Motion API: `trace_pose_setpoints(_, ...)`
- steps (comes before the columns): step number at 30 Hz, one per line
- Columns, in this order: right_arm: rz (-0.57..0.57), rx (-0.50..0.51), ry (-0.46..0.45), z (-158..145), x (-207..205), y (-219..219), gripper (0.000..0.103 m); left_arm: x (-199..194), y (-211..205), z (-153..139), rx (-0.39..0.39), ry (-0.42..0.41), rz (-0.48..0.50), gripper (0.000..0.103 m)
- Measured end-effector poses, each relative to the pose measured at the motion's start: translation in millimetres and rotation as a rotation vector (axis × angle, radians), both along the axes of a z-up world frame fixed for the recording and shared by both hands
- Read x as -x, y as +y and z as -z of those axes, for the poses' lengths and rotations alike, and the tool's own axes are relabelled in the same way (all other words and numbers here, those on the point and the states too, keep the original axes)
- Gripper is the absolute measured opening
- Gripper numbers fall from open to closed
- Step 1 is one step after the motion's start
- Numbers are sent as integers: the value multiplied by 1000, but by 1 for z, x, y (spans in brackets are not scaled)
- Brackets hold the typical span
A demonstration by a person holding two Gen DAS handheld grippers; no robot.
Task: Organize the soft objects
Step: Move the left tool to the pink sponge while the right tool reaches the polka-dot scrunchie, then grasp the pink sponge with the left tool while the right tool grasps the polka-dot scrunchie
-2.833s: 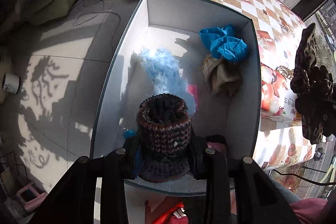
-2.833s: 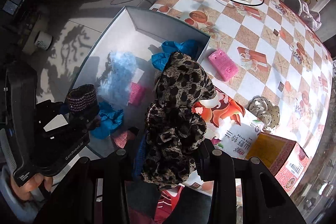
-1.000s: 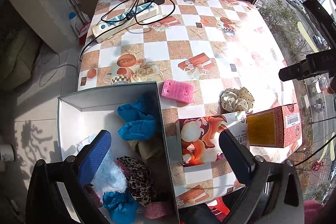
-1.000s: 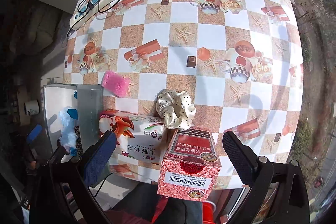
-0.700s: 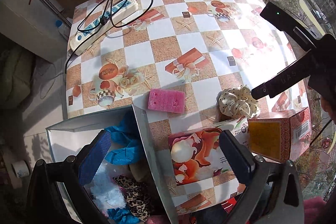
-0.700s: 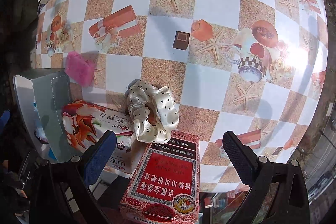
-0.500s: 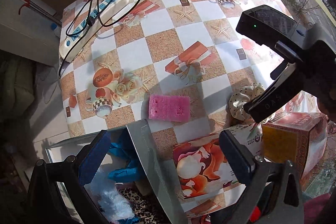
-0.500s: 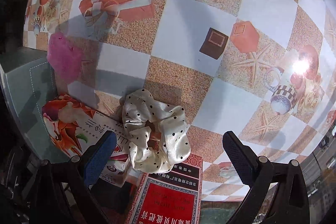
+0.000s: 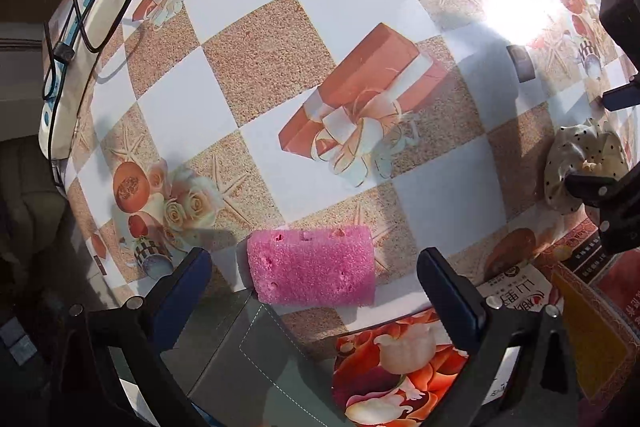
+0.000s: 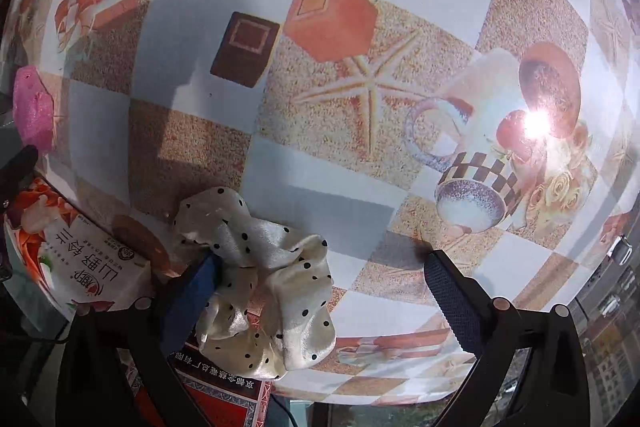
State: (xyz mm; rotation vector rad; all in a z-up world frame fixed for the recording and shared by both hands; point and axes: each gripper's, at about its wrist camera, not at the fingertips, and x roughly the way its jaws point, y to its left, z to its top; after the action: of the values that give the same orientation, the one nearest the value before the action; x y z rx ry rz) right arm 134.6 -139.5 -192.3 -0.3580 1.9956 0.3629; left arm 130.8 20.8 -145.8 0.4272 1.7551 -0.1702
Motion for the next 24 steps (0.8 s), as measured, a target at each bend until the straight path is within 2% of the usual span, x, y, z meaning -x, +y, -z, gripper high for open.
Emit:
trace_pose_setpoints(6, 88, -23, -25, -4, 2, -21, 102, -6, 2, 30, -38, 114, -37, 103)
trace_pose_setpoints(8, 104, -28, -31, -3, 4, -31, 102, -4, 4, 38, -28, 163, -62, 103)
trace_pose_setpoints(12, 135, -40, -42, -2, 9, -49, 102, -5, 10, 42, -2, 195, -109, 103)
trace_pose_setpoints(14, 147, -35, -47, -3, 8, -62, 102, -7, 15, 43, 16, 195, -129, 102)
trace_pose_setpoints(16, 162, -25, -58, -1, 11, -74, 102, -7, 12, 40, 46, 180, -145, 96)
trace_pose_setpoints(20, 206, 28, -103, -1, 13, -115, 102, -10, -16, 31, 103, 137, -135, 93)
trace_pose_setpoints(24, 334, 38, -137, -3, 14, -163, 102, -9, -44, 21, 138, 77, -88, 94)
